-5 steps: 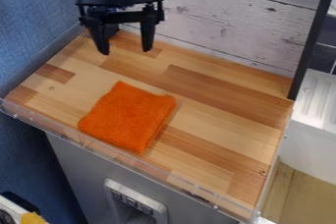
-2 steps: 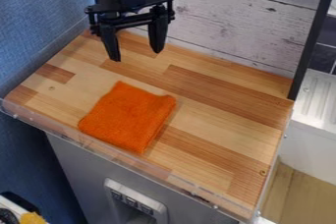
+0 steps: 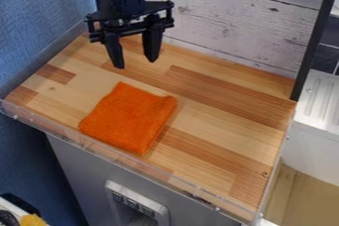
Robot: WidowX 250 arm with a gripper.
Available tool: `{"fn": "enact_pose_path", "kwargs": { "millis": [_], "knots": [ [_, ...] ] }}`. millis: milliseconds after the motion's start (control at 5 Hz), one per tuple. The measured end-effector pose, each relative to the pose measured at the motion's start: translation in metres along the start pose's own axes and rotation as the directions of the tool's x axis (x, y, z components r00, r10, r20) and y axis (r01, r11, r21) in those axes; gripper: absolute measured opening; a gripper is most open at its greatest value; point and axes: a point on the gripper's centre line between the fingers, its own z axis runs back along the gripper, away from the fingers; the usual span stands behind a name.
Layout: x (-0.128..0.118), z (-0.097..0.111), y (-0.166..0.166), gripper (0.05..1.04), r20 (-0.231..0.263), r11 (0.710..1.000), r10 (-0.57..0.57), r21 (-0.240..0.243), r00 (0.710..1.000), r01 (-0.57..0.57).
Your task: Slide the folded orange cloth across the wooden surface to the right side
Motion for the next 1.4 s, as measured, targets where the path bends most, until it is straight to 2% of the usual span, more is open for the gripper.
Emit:
{"fn": "enact_pose_path", "kwargs": {
  "millis": [200,400,600,1400],
  "knots": [
    [0.0,-0.008,0.0,0.357,0.007,1.0,0.003,-0.006,1.0,-0.003],
    [0.004,-0.021,0.001,0.148,-0.004,1.0,0.001,0.003,1.0,-0.001],
    [0.007,-0.036,0.002,0.065,-0.024,1.0,-0.005,0.013,1.0,0.005],
    [-0.001,-0.073,0.024,0.059,-0.082,1.0,0.0,-0.028,0.997,-0.002]
  ]
}}
